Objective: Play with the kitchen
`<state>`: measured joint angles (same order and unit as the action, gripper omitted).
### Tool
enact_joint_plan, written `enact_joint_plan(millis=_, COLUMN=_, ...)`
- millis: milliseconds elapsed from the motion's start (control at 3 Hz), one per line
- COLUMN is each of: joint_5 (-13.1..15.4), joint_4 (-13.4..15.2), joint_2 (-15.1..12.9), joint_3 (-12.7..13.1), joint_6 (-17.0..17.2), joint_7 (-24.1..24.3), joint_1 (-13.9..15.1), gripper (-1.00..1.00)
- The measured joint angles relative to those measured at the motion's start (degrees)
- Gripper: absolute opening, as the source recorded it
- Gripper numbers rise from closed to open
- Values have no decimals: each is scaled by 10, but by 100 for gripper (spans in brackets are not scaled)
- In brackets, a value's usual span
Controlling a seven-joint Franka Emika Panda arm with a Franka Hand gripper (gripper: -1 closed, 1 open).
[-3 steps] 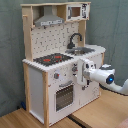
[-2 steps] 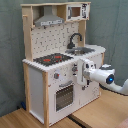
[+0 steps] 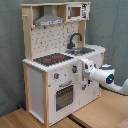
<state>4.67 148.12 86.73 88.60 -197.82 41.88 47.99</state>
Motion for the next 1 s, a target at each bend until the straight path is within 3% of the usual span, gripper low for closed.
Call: enact_joint_plan(millis=1000, joint_5=0, joint_4=-3, joint_2=-5, joint_3=0, joint_6=13, joint_7=-204, joint_1=-2, gripper=-100)
